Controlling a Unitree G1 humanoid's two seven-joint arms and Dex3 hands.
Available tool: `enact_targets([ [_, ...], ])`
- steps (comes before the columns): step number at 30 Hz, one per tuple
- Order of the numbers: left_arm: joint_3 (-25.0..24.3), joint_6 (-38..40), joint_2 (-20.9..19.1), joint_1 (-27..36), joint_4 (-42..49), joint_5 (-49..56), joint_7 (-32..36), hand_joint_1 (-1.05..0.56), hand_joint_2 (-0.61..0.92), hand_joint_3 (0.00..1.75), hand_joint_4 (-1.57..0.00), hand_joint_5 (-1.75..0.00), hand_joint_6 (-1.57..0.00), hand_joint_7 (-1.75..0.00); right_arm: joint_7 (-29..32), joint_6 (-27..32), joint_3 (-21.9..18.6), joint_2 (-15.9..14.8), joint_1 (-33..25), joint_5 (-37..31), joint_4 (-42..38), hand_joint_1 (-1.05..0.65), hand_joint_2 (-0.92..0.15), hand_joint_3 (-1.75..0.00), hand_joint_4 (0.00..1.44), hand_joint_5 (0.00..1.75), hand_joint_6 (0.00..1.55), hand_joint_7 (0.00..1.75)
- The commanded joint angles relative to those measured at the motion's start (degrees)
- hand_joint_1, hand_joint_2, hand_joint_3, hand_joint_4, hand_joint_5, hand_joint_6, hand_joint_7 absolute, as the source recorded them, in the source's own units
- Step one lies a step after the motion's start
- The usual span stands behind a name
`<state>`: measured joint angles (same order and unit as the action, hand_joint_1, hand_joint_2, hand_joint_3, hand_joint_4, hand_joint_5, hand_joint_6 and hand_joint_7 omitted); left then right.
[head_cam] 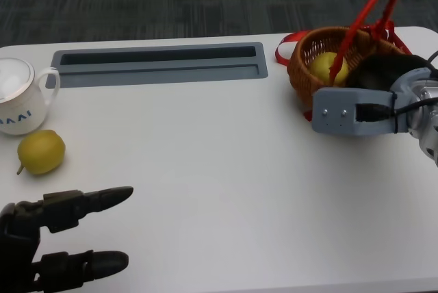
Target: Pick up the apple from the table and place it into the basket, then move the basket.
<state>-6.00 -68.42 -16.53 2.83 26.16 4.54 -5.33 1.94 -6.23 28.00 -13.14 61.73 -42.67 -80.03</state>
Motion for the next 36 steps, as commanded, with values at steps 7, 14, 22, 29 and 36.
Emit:
enact_targets([
  [7,0.6,1.9,-1.7,-0.6,-0.5,-1.9,-1.8,-0.57,0.71,0.0,-1.03,0.0,-0.93,0.0,-1.4,-2.6,-2.6,-2.4,-0.8,2.2,0.1,-0.73,-0.81,0.0,0.49,0.0,0.44,0.0],
  [14,0.9,2.3,-1.5,-1.6,0.1,-1.5,-2.0,-0.57,0.71,0.0,-1.03,0.0,-0.93,0.0,0.0,-4.4,-1.1,-2.8,-0.5,0.5,0.3,-0.84,-0.78,0.0,0.31,0.0,0.27,0.0],
  [22,1.5,1.7,-1.1,-4.3,2.0,-0.9,-2.0,-0.58,0.71,0.0,-1.04,-0.01,-0.93,0.0,-3.7,-9.4,-6.4,-3.5,0.5,6.5,1.1,-0.88,-0.78,0.0,0.22,0.02,0.22,0.0],
  [29,2.4,1.8,-1.2,-5.3,2.8,-1.6,-2.5,-0.56,0.71,0.0,-1.04,-0.01,-0.94,-0.01,-5.1,-15.1,-8.1,-4.7,0.2,8.8,2.0,-0.85,-0.76,0.0,0.28,0.02,0.21,0.0],
  [36,2.6,1.4,-1.0,-5.6,3.2,-1.6,-2.6,-0.56,0.71,0.0,-1.06,-0.01,-0.95,-0.01,-6.4,-16.8,-8.2,-6.0,0.6,9.3,2.5,-0.99,-0.8,-0.01,0.19,0.0,0.18,0.0],
])
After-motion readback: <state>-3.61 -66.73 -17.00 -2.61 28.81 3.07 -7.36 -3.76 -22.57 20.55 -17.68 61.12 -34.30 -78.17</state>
